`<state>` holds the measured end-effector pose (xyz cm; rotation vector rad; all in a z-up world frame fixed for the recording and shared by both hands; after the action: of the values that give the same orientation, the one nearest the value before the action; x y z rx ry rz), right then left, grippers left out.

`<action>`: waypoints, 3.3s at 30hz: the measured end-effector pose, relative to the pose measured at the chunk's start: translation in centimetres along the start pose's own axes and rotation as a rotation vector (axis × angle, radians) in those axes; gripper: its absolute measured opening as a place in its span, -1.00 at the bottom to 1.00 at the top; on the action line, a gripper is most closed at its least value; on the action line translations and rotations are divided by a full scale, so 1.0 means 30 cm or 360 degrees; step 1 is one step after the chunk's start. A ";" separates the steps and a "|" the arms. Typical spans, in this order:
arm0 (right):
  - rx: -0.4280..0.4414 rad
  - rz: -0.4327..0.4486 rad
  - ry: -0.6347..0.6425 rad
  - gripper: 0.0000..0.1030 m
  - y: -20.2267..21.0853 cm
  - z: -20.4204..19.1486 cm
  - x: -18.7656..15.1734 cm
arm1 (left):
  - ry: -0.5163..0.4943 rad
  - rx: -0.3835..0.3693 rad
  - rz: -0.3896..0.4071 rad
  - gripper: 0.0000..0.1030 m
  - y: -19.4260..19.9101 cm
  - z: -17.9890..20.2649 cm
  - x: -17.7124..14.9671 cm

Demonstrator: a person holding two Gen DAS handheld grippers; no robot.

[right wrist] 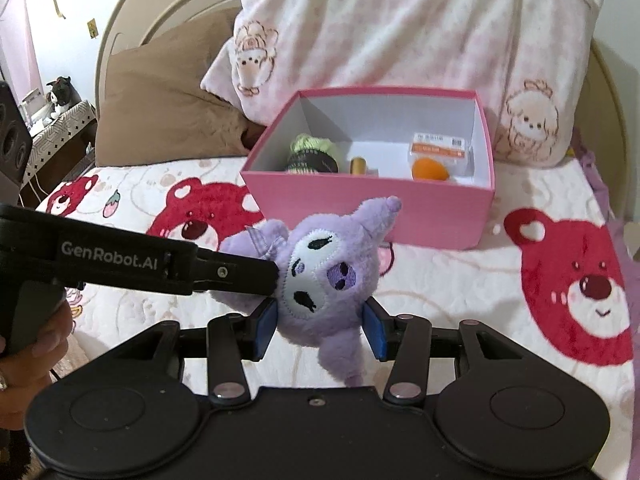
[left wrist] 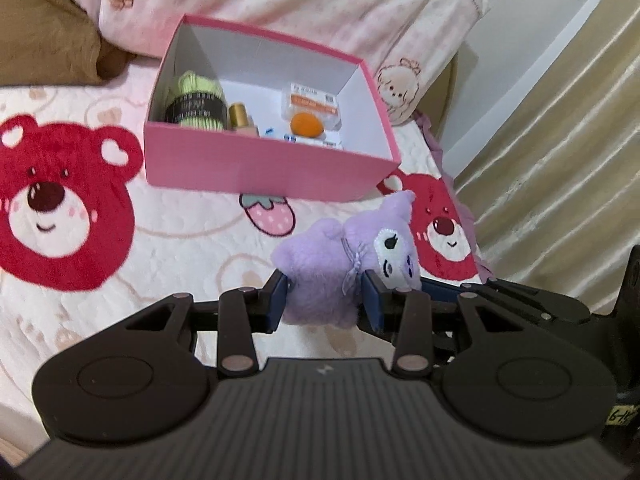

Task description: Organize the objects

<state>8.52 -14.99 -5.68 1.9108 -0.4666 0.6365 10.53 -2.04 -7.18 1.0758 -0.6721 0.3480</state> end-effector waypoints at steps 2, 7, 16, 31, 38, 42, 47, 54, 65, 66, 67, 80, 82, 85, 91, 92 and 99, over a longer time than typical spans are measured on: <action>0.0003 0.0005 0.0010 0.03 0.008 -0.008 0.004 | -0.0005 0.0000 0.0012 -0.25 0.013 0.000 0.009; 0.0010 0.0022 0.0011 0.03 0.026 -0.018 0.019 | -0.0013 -0.0007 0.0021 -0.25 0.031 0.003 0.027; 0.0071 0.0081 0.0040 0.04 0.045 -0.048 0.131 | -0.0087 0.0012 0.0048 -0.25 0.072 -0.006 0.143; 0.0207 0.0057 0.0011 -0.01 -0.290 0.041 0.472 | -0.0103 0.0222 0.0012 -0.25 -0.190 -0.176 0.488; 0.0185 -0.0167 0.0056 -0.01 -0.548 0.113 0.571 | -0.0104 0.0380 -0.0122 -0.26 -0.417 -0.258 0.564; 0.0111 -0.0266 0.0093 -0.02 -0.643 0.126 0.575 | -0.0096 0.0427 -0.0206 -0.26 -0.506 -0.285 0.568; 0.0091 -0.0342 -0.0036 -0.02 -0.701 0.195 0.567 | -0.0065 0.0421 -0.0264 -0.23 -0.597 -0.309 0.568; 0.0105 -0.0329 -0.0107 0.03 -0.694 0.236 0.552 | -0.0083 0.0522 -0.0280 -0.24 -0.644 -0.330 0.555; 0.0142 -0.0116 -0.0176 0.03 -0.506 0.231 0.506 | -0.0059 0.0499 -0.0222 0.19 -0.498 -0.312 0.547; 0.0139 -0.0097 -0.0175 0.03 -0.479 0.226 0.496 | -0.0069 0.0490 -0.0213 0.26 -0.475 -0.302 0.546; 0.0133 -0.0082 -0.0173 0.03 -0.460 0.222 0.492 | -0.0077 0.0477 -0.0201 0.29 -0.452 -0.292 0.545; 0.0070 0.0005 -0.0136 0.34 -0.180 0.135 0.432 | -0.0103 0.0538 -0.0192 0.91 -0.086 -0.156 0.485; 0.0047 0.0050 -0.0135 0.34 -0.132 0.121 0.423 | -0.0137 0.0576 -0.0198 0.91 -0.044 -0.140 0.466; -0.0016 0.0082 -0.0120 0.40 -0.078 0.101 0.398 | -0.0256 0.0573 -0.0172 0.91 -0.001 -0.108 0.437; -0.0053 0.0116 -0.0134 0.44 0.006 0.087 0.340 | -0.0289 0.0645 -0.0161 0.91 0.065 -0.089 0.355; -0.0063 0.0125 -0.0126 0.45 0.017 0.084 0.332 | -0.0271 0.0656 -0.0162 0.91 0.070 -0.094 0.343; -0.0121 0.0132 -0.0157 0.51 0.071 0.085 0.281 | -0.0124 0.0672 -0.0237 0.91 0.062 -0.141 0.230</action>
<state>14.48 -18.50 0.18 1.8641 -0.6272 0.5721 16.06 2.17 -2.65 1.5397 -0.5963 0.3275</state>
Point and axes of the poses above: each gripper's, at about its wrist camera, not at the fingertips, and y roughly against the way its jaws point, z to its right, x to its top, the point moved 5 cm from there along -y, roughly the way its jaws point, and after that the axes turned 15 degrees about -y, right-handed, at the moved point
